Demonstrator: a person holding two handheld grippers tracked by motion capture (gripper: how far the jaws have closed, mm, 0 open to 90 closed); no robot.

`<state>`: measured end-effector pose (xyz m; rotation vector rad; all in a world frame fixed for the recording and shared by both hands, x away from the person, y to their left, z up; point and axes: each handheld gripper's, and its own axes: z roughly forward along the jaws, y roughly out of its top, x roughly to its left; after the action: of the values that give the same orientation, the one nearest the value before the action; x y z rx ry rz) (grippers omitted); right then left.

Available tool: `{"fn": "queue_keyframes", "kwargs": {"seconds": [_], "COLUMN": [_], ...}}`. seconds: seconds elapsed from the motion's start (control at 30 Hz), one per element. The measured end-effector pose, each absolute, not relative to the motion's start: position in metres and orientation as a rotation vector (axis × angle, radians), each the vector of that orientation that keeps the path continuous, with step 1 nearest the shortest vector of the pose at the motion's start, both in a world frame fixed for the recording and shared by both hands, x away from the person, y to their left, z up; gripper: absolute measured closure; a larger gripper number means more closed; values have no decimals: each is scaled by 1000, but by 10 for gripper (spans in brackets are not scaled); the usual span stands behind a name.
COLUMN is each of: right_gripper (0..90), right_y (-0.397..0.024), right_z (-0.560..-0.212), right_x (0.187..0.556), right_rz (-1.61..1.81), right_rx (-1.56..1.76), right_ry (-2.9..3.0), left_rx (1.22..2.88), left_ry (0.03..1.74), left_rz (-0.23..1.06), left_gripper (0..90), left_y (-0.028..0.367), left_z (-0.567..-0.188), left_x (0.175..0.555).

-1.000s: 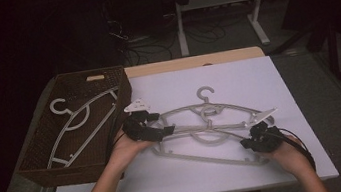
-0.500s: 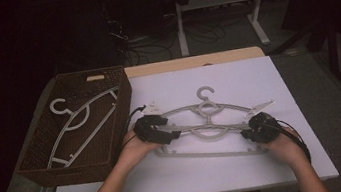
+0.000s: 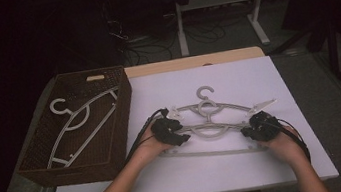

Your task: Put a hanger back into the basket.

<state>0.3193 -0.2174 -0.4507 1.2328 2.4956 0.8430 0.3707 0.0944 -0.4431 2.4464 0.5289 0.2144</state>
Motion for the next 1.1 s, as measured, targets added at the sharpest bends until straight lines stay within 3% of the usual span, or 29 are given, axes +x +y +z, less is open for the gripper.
{"fn": "queue_keyframes", "kwargs": {"seconds": [0.2, 0.37, 0.63, 0.87, 1.03, 1.1], "right_gripper": [893, 892, 892, 891, 801, 725], "right_y": [-217, -218, -218, -219, -223, -224], "right_z": [-451, -452, -452, -451, -441, -437], "right_x": [320, 321, 321, 320, 317, 316], "right_rz": [848, 858, 860, 864, 1007, 1059], "right_rx": [1239, 1241, 1241, 1233, 1250, 1257], "right_ry": [2488, 2488, 2481, 2458, 2409, 2396], "left_rx": [2472, 2488, 2493, 2503, 2498, 2492], "left_ry": [508, 489, 423, 376, 387, 399], "left_rz": [200, 190, 197, 224, 200, 198], "left_gripper": [603, 631, 794, 822, 824, 825], "left_y": [89, 87, 85, 84, 87, 89], "left_z": [-447, -446, -447, -446, -445, -444], "left_x": [371, 372, 370, 366, 365, 364]}}
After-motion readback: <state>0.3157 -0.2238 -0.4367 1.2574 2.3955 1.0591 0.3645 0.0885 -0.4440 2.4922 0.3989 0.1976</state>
